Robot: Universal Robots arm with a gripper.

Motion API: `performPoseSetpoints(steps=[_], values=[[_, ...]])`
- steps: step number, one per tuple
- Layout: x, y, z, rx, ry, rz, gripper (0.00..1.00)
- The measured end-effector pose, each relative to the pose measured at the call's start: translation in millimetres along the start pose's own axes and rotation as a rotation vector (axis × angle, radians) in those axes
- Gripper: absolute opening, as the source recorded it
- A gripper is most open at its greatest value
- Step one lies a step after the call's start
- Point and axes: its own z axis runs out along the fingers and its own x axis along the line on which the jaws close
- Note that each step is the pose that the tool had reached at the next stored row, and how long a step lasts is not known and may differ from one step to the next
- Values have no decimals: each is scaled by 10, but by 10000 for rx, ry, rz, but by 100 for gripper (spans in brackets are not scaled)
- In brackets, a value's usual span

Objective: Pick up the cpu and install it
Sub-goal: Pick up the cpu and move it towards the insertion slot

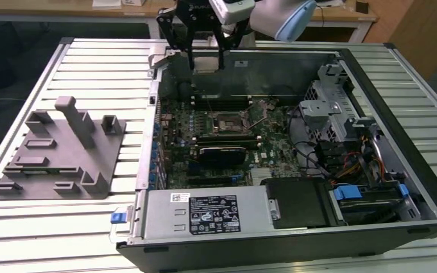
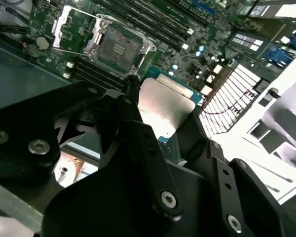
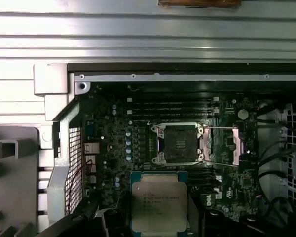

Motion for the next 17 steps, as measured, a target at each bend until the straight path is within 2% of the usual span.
performPoseSetpoints(steps=[8, 17], values=[[-160, 34, 32, 5, 16, 0, 55], [-257, 37, 176, 6, 16, 0, 55]])
